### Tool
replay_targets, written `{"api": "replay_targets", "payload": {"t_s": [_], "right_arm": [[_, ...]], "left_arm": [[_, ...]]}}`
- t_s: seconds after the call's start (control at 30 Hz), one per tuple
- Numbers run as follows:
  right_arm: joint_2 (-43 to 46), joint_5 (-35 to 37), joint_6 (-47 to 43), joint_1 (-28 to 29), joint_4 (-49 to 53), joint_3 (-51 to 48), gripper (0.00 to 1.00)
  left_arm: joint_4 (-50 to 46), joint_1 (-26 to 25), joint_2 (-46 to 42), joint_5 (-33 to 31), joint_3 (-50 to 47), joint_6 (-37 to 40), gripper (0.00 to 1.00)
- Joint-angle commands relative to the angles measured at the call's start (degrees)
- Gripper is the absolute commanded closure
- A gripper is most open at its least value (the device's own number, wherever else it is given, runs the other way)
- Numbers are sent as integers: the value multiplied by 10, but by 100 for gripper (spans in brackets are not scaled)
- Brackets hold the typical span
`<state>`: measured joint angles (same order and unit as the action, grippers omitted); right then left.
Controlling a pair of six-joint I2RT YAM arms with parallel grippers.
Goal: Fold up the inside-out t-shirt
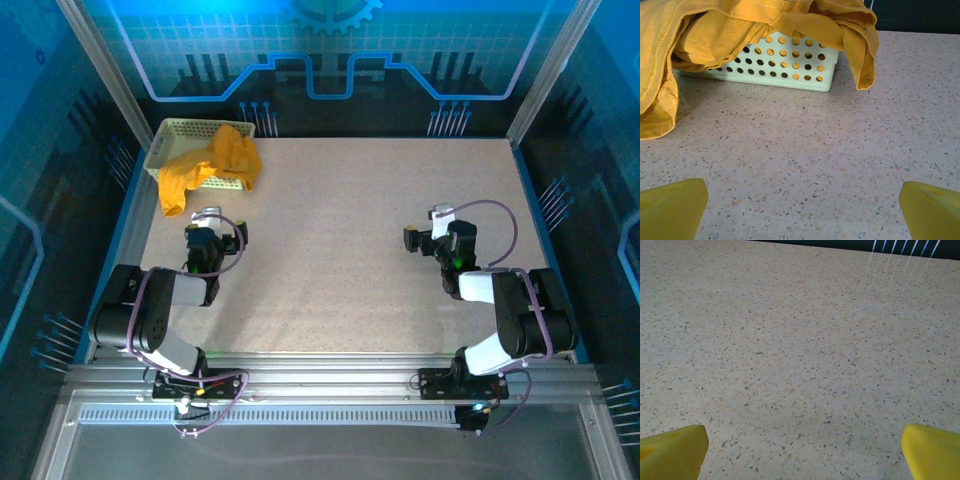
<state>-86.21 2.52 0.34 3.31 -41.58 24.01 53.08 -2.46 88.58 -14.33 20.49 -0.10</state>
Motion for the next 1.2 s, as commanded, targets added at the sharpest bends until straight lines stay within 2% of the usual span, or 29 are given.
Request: {"api": "replay_targets", "payload": {"t_s": [0.0, 0.5, 0.63, 0.73, 0.83, 0.9, 0.97, 1.07, 1.17], "right_arm": [[-1, -3, -9, -2, -13, 10, 0], [-1, -4, -8, -2, -12, 10, 0], [12, -12, -28, 10, -24, -2, 0], [50, 6, -48, 31, -23, -20, 0], [122, 34, -79, 71, 41, -17, 0], [166, 55, -93, 101, 89, -7, 0], [214, 35, -76, 115, 152, 16, 0], [263, 16, -12, 128, 239, 65, 0], [290, 7, 68, 129, 362, 154, 0]], "left_arm": [[23, 1, 5, -10, 3, -6, 1], [43, -3, 1, -10, -8, 1, 1], [97, -39, -51, -44, -57, 36, 1], [74, -83, -123, -103, -76, 61, 1], [-1, -116, -229, -151, -73, 44, 1], [-100, -119, -304, -156, -48, -15, 1], [-222, -119, -357, -185, 6, -96, 1], [-412, -118, -375, -238, 109, -234, 1], [-546, -117, -362, -228, 212, -284, 1]]}}
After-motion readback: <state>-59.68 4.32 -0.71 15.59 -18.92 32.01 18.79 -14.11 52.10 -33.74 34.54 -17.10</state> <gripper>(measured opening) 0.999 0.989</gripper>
